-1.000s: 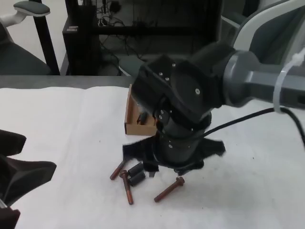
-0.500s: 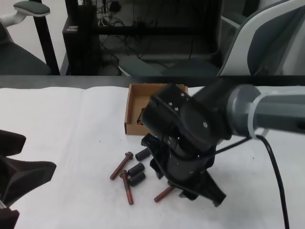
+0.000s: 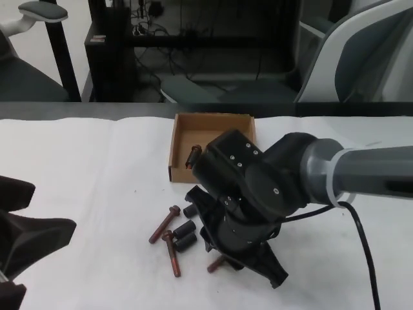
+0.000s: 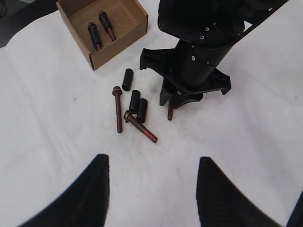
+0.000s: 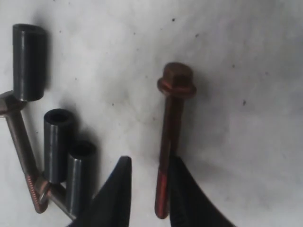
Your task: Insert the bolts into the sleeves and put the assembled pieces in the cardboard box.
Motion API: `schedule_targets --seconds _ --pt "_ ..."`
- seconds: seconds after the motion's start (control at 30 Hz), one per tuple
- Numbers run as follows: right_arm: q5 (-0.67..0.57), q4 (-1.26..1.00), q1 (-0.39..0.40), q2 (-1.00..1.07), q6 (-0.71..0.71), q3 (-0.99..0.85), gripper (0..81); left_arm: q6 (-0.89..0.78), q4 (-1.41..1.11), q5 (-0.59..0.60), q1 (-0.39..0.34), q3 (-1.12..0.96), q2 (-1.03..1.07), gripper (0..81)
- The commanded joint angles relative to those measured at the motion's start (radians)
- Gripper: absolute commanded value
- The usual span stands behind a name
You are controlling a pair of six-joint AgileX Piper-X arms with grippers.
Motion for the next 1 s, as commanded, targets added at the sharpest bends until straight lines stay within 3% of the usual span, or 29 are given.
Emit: schedule_targets --seconds 0.0,0.37,0.53,0.73,0.97 --pt "-0.018 -0.021 -0.004 0.004 0.005 0.002 29.0 0.012 0.003 0.002 -0.001 -0.002 -0.008 55.9" --pt "-0.065 -0.027 -0.013 0.000 0.001 -0.013 30.8 0.029 0.003 0.002 -0.001 -0.002 -0.008 55.9" --pt "-0.089 -0.019 -0.028 0.000 0.002 -0.022 57.1 0.029 0.003 0.002 -0.001 -0.002 -0.008 55.9" --pt "-0.107 0.070 -0.033 0.000 -0.010 -0.050 45.9 0.029 0.003 0.002 -0.001 -0.002 -0.008 55.9" --pt "-0.070 0.080 -0.033 0.000 -0.016 -0.052 45.5 0.029 0.003 0.002 -0.001 -0.002 -0.008 55.9"
